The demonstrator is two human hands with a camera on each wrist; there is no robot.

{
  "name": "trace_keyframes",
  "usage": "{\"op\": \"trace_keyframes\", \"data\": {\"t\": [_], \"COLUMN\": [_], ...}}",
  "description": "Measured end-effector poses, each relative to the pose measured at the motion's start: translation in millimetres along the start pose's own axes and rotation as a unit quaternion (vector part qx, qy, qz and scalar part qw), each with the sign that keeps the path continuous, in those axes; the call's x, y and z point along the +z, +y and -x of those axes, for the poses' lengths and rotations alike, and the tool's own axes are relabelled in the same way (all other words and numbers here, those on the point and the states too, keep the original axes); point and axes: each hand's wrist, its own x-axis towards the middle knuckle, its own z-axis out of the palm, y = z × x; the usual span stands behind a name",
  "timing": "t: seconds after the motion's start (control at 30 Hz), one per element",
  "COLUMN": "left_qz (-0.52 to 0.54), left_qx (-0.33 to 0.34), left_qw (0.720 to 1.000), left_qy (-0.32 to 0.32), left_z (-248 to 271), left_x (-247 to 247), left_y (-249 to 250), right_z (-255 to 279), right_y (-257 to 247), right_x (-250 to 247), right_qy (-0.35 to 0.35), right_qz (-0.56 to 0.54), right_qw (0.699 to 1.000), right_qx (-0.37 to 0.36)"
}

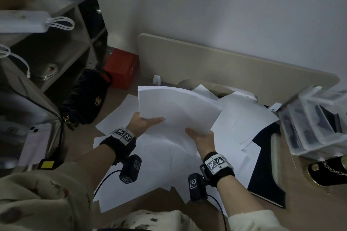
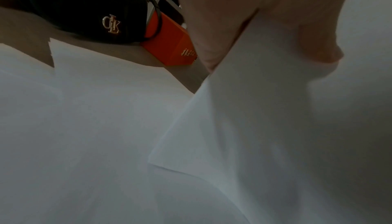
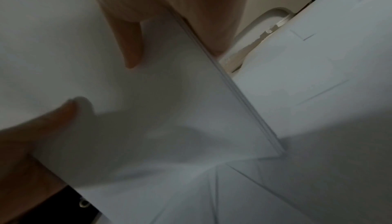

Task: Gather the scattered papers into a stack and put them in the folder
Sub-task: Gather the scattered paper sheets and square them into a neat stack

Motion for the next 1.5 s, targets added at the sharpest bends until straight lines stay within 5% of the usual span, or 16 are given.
{"op": "trace_keyframes", "data": {"t": [0.33, 0.6, 0.83, 0.97, 1.1, 1.33, 1.5], "left_qz": [-0.023, -0.064, -0.098, -0.12, -0.16, -0.298, -0.333], "left_qx": [-0.049, -0.098, -0.14, -0.163, -0.19, -0.234, -0.242], "left_qw": [0.998, 0.988, 0.985, 0.976, 0.966, 0.923, 0.911], "left_qy": [-0.016, -0.102, 0.008, 0.078, 0.071, 0.066, 0.034], "left_z": [4, 12, 13, 7, -1, -16, -26], "left_x": [-4, -18, -47, -82, -105, -114, -118], "left_y": [-10, -5, -32, -40, -42, -56, -63], "right_z": [-1, 0, 5, 6, 3, -13, -18], "right_y": [6, 1, 9, 14, 25, 50, 52], "right_x": [6, 4, 19, 30, 45, 49, 58], "right_qy": [0.03, -0.041, -0.083, -0.13, -0.187, -0.014, 0.005], "right_qz": [0.035, 0.092, 0.138, 0.149, 0.187, 0.303, 0.252], "right_qw": [0.999, 0.995, 0.986, 0.971, 0.938, 0.935, 0.942], "right_qx": [0.015, -0.004, 0.034, 0.134, 0.222, 0.185, 0.221]}}
